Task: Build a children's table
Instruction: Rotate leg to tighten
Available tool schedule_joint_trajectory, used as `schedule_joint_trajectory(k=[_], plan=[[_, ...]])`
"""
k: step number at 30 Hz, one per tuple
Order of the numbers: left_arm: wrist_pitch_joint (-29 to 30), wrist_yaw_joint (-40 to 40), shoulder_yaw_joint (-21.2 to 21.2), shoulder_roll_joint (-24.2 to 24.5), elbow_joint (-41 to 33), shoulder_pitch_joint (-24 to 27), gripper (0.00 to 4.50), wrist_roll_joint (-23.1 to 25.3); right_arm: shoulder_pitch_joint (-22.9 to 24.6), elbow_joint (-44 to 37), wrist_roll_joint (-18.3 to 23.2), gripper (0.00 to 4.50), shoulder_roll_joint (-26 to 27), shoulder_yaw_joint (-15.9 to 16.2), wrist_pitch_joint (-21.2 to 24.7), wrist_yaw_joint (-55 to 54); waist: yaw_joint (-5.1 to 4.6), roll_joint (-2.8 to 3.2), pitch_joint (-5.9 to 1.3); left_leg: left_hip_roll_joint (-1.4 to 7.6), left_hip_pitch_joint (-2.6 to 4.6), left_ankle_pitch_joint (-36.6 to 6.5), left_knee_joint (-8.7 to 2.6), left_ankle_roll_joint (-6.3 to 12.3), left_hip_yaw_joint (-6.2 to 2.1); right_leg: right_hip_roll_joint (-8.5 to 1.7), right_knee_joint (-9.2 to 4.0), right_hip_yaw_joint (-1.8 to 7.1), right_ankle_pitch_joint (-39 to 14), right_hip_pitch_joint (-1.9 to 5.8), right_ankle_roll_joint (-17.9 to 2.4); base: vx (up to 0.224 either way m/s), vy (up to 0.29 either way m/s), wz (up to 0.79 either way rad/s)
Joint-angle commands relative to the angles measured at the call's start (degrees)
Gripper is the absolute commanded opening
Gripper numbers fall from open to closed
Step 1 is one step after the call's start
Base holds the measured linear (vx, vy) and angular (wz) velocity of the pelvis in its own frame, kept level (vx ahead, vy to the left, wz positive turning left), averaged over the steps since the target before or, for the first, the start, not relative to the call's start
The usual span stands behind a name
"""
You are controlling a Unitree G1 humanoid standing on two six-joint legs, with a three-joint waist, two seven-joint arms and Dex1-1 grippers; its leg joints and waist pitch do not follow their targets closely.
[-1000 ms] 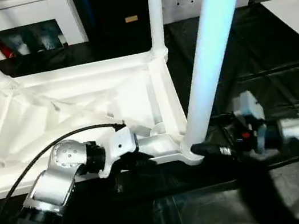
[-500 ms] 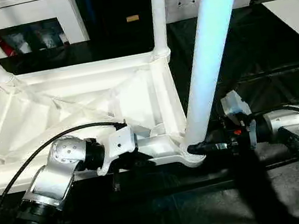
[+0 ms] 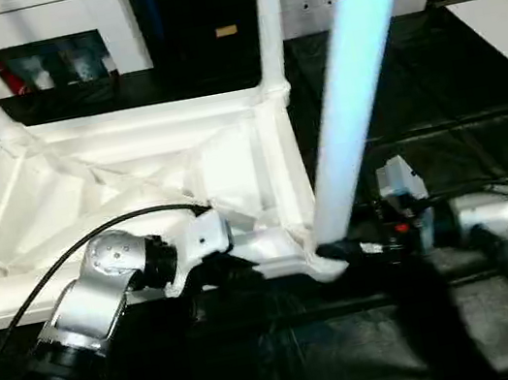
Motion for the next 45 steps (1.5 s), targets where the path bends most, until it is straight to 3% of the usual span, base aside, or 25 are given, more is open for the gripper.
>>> schedule_joint_trajectory(k=[1,4,8,10,12,14,15,16,21,23,25,27,28,31,33,37,38,39,45], plan=[[4.4,5.8,-1.3,-5.3,-3.2,0.6,0.0,-1.2,0.3,-0.7,-2.3,2.0,5.6,3.5,4.3,-9.3,0.23,-0.56,-2.34,5.15,-0.63,-5.5,-5.27,4.65,-1.88,-5.97,-4.92,3.06,-17.8,3.29,-15.2,0.0,0.0,0.0],[7.8,10.3,-1.1,-9.1,-4.6,0.3,0.0,-0.8,-0.3,-0.8,-4.3,1.98,10.7,3.0,6.8,-17.4,-0.18,-0.5,-2.27,5.19,-0.18,-8.5,-5.52,2.41,-1.7,-5.9,-5.45,3.22,-21.0,2.75,-13.4,0.0,0.0,0.0],[11.8,18.2,-1.0,-15.8,-4.7,-1.2,0.0,1.0,-2.1,0.2,-6.8,1.98,20.4,1.4,9.9,-31.6,-0.76,-0.44,-1.95,5.01,-0.12,-9.7,-5.82,1.7,-1.6,-5.76,-6.0,3.44,-23.9,2.19,-11.6,0.0,0.0,0.0],[12.9,20.8,-1.2,-18.4,-4.3,-2.1,0.0,1.5,-3.1,0.9,-7.8,1.98,24.5,0.8,10.9,-36.7,-0.93,-0.38,-2.03,5.05,-0.2,-9.1,-5.99,1.63,-1.58,-5.69,-6.0,3.48,-22.0,2.15,-11.1,0.0,0.0,0.0],[13.3,20.6,-2.0,-18.4,-4.7,-2.2,0.0,1.9,-3.1,0.8,-8.2,1.98,25.2,1.6,11.1,-36.9,-0.87,-0.34,-2.03,4.99,-0.09,-9.2,-5.97,2.06,-1.39,-5.67,-6.02,3.6,-20.4,2.08,-11.3,0.0,0.0,0.0],[13.1,19.4,-2.8,-16.5,-4.7,-2.2,0.0,3.1,-1.9,-0.6,-7.4,1.98,23.6,2.4,9.8,-33.3,-0.78,-0.46,-2.09,5.1,-0.18,-8.4,-6.01,2.91,-1.33,-5.75,-5.93,3.66,-18.7,2.24,-11.3,0.0,0.0,0.0],[13.1,19.6,-2.5,-16.1,-4.5,-2.2,0.0,3.5,-1.4,-1.2,-7.5,2.54,23.0,2.3,9.2,-32.4,-0.67,-0.36,-2.11,5.11,-0.2,-7.6,-5.94,3.46,-1.24,-5.79,-5.86,3.68,-17.1,2.29,-11.4,0.0,0.0,0.0],[12.8,19.2,-2.0,-15.1,-4.1,-2.2,0.0,4.0,-0.8,-1.5,-8.0,2.54,21.3,2.0,8.4,-31.0,-0.66,-0.59,-2.2,5.06,-0.25,-6.4,-5.86,4.11,-1.15,-5.72,-5.74,3.65,-15.2,2.39,-11.7,0.0,0.0,0.0],[10.0,15.4,-1.1,-9.7,-2.8,-1.6,0.0,5.0,0.1,-1.5,-7.2,2.99,14.1,-2.0,4.8,-24.5,-0.17,-0.82,-2.47,4.92,-0.41,-3.8,-5.49,6.88,-0.95,-5.81,-5.47,3.54,-11.5,2.87,-12.8,0.0,0.0,0.0],[8.1,13.0,-0.8,-7.5,-2.8,-1.0,0.0,4.5,0.0,-1.3,-6.5,3.07,10.5,-3.0,3.2,-20.3,0.0,-0.71,-2.71,4.92,-0.53,-0.6,-5.24,8.3,-0.92,-5.77,-4.99,3.4,-7.2,3.04,-13.7,0.0,0.0,0.0],[5.6,9.9,-0.7,-5.3,-2.7,-0.4,0.0,3.9,0.0,-0.8,-5.8,3.3,6.4,-3.8,1.4,-14.9,0.19,-0.72,-3.36,4.87,-0.72,4.8,-4.55,11.05,-0.9,-5.65,-3.93,3.16,1.7,3.37,-15.5,0.0,0.0,0.0],[3.2,7.4,-0.8,-4.0,-2.4,-0.2,0.0,3.3,-0.1,-0.3,-5.3,3.44,4.7,-4.3,0.9,-12.4,0.39,-0.79,-3.44,4.86,-0.78,7.2,-4.26,13.47,-0.76,-5.57,-3.4,2.99,6.0,3.3,-16.6,0.0,0.0,0.0],[1.4,4.8,-1.1,-2.6,-2.2,0.1,0.0,2.7,-0.4,0.4,-5.2,3.53,3.0,-4.5,0.4,-10.2,0.64,-0.75,-3.45,4.91,-0.66,7.2,-4.19,14.46,-0.7,-5.5,-3.49,2.82,5.6,3.1,-16.9,0.0,0.0,0.0],[-0.9,0.6,-1.8,0.0,-2.0,0.3,0.0,2.3,-0.7,1.3,-4.5,3.82,-0.5,-4.1,-0.7,-4.6,0.86,-0.85,-3.22,5.42,-0.38,5.4,-4.39,14.38,-0.67,-5.5,-3.64,2.65,2.1,2.88,-17.6,0.0,0.0,0.0],[-2.7,-2.5,-2.4,1.7,-1.9,0.1,0.0,1.7,-0.7,1.5,-3.6,3.82,-2.9,-3.3,-2.1,0.4,1.17,-0.63,-3.2,5.56,-0.09,4.1,-4.39,13.83,-0.77,-5.56,-3.69,2.6,-0.2,2.78,-17.7,0.0,0.0,0.0],[-6.1,-8.3,-4.1,4.6,-1.3,-0.9,0.0,0.8,-1.8,3.4,-0.7,3.82,-6.0,-2.6,-4.1,9.9,1.47,-0.74,-2.99,5.8,0.12,2.4,-4.56,12.84,-0.68,-5.67,-3.82,2.71,-2.3,2.63,-18.1,0.0,0.0,0.0],[-6.6,-9.0,-4.4,4.9,-1.2,-1.1,0.0,0.6,-2.0,3.6,-0.2,3.66,-6.3,-2.5,-4.2,11.1,1.68,-0.76,-3.03,5.83,0.21,2.7,-4.55,12.75,-0.64,-5.69,-3.73,2.74,-1.7,2.61,-18.3,0.0,0.0,0.0],[-7.1,-9.8,-4.7,5.2,-1.0,-1.3,0.0,0.5,-2.4,3.8,0.3,3.66,-6.6,-2.3,-4.0,12.5,1.78,-1.2,-3.04,5.85,0.26,3.0,-4.55,12.81,-0.55,-5.67,-3.66,2.71,-1.1,2.56,-18.6,0.0,0.0,0.0],[-10.3,-13.7,-6.1,5.7,0.5,-2.7,0.0,0.6,-4.5,4.9,2.7,3.06,-7.9,-0.5,-2.9,19.5,2.43,-1.32,-3.22,5.94,0.25,5.5,-4.24,13.25,-0.5,-5.84,-3.04,2.72,1.4,2.59,-19.3,0.0,0.0,0.0]])
